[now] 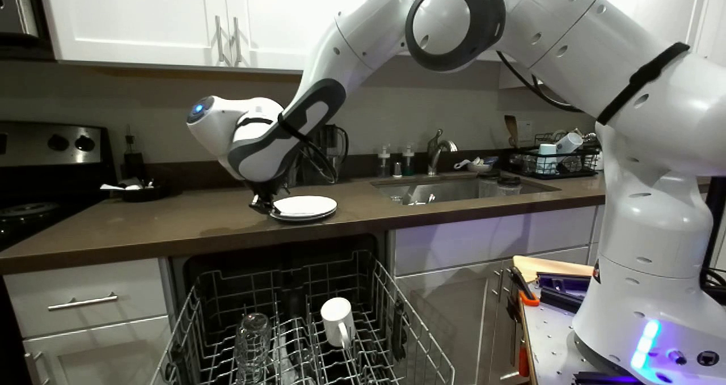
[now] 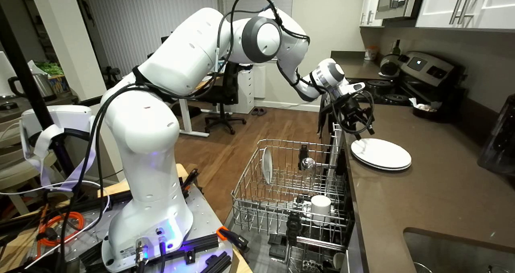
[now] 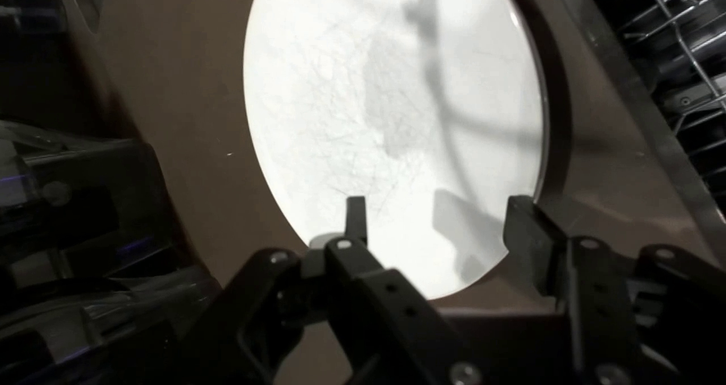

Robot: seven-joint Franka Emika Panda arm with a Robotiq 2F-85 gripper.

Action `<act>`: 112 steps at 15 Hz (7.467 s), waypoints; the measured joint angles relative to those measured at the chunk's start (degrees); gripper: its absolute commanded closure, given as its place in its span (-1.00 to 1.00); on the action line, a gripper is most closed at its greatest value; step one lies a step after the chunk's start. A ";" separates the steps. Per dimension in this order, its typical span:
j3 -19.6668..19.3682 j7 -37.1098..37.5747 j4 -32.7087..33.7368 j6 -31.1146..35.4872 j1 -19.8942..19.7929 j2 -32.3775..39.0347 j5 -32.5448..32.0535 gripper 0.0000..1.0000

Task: Pick a plate on the counter and put it in the rack

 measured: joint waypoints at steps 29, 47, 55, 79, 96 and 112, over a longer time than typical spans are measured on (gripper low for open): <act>-1.43 -0.81 0.42 0.68 1.90 -0.06 1.68 -0.40; -1.18 -0.92 0.41 1.32 1.22 0.25 4.26 -0.19; -1.19 -1.11 0.38 1.32 1.19 0.82 5.99 0.25; -1.62 -1.15 0.69 1.53 1.55 1.24 6.67 0.85; -1.31 -2.67 1.67 1.53 2.41 1.27 6.67 0.85; -1.14 -3.82 1.74 1.27 2.83 1.49 6.67 0.51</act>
